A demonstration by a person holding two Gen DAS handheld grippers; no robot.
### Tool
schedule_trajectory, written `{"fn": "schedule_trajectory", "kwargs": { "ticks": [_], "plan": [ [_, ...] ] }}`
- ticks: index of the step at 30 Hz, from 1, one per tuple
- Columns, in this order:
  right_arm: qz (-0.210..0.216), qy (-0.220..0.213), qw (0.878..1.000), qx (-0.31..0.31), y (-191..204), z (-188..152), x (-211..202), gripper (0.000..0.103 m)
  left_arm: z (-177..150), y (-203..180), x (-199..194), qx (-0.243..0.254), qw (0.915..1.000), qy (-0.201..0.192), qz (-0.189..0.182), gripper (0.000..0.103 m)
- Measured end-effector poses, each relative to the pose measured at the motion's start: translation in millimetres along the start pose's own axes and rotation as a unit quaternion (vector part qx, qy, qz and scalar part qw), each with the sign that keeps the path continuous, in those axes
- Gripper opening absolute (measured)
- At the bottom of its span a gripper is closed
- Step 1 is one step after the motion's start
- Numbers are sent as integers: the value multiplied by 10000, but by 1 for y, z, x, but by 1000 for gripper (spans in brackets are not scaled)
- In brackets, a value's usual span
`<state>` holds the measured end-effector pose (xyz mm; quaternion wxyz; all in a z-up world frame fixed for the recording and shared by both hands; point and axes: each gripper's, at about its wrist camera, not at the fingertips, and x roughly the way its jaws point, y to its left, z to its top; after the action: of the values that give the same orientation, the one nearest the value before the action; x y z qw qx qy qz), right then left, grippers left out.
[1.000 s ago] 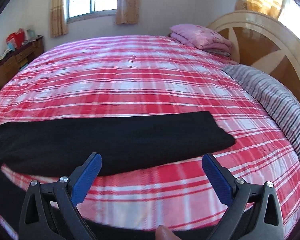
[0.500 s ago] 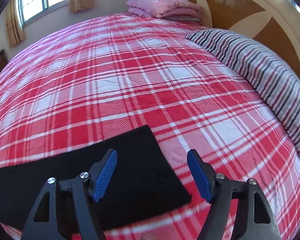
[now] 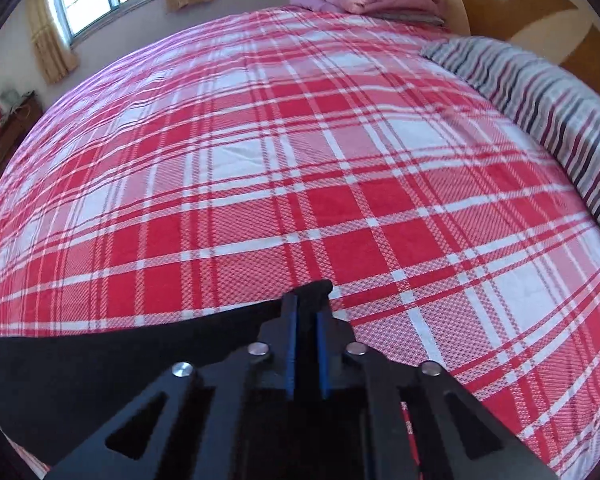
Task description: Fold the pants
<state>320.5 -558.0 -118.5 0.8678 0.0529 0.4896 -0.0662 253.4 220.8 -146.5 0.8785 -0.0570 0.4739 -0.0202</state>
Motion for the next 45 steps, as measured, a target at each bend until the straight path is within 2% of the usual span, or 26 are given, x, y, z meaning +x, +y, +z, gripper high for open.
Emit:
{"fn": "schedule_trajectory", "kwargs": {
  "ticks": [4, 9, 13, 16, 19, 24, 27, 31, 33, 36, 41, 43, 44, 45],
  "plan": [
    [248, -597, 9978, -152, 8, -10, -46, 6, -3, 1, -15, -34, 9995, -286, -87, 13],
    [502, -1313, 9901, -59, -3, -23, -106, 5, -7, 13, -44, -233, 9959, -761, -434, 13],
    [707, -1822, 9807, 93, -19, -56, -157, 5, -20, 16, -76, -207, 9893, -1206, -795, 13],
    [854, -2100, 9739, 140, -30, -89, -189, 5, -38, 21, -104, -185, 9801, -1604, -1154, 13],
    [856, -2088, 9738, 295, -43, -119, -202, 5, -61, 22, -122, -79, 9723, -1864, -1407, 13],
    [919, -1958, 9742, 645, -71, -170, -207, 5, -114, 27, -140, 103, 9639, -2024, -1727, 13],
    [989, -1740, 9768, 758, -84, -197, -201, 5, -144, 31, -139, 167, 9629, -1953, -1853, 14],
    [1065, -1277, 9823, 860, -99, -227, -187, 6, -167, 37, -129, 271, 9704, -1746, -1646, 26],
    [1085, -1180, 9833, 863, -103, -235, -187, 10, -173, 45, -128, 226, 9720, -1711, -1592, 45],
    [800, -1241, 9860, 774, -105, -244, -199, 13, -181, 56, -134, 189, 9716, -1752, -1581, 56],
    [434, -1501, 9849, 748, -99, -242, -228, 13, -189, 68, -146, 360, 9734, -1788, -1387, 66],
    [426, -1693, 9832, 539, -79, -233, -240, 13, -194, 76, -149, 323, 9751, -1820, -1226, 67],
    [457, -1739, 9832, 331, -63, -230, -245, 15, -196, 84, -152, 235, 9755, -1857, -1155, 67],
    [505, -1772, 9829, 59, -42, -228, -249, 24, -198, 93, -153, 100, 9770, -1863, -1037, 67]
  ]
}}
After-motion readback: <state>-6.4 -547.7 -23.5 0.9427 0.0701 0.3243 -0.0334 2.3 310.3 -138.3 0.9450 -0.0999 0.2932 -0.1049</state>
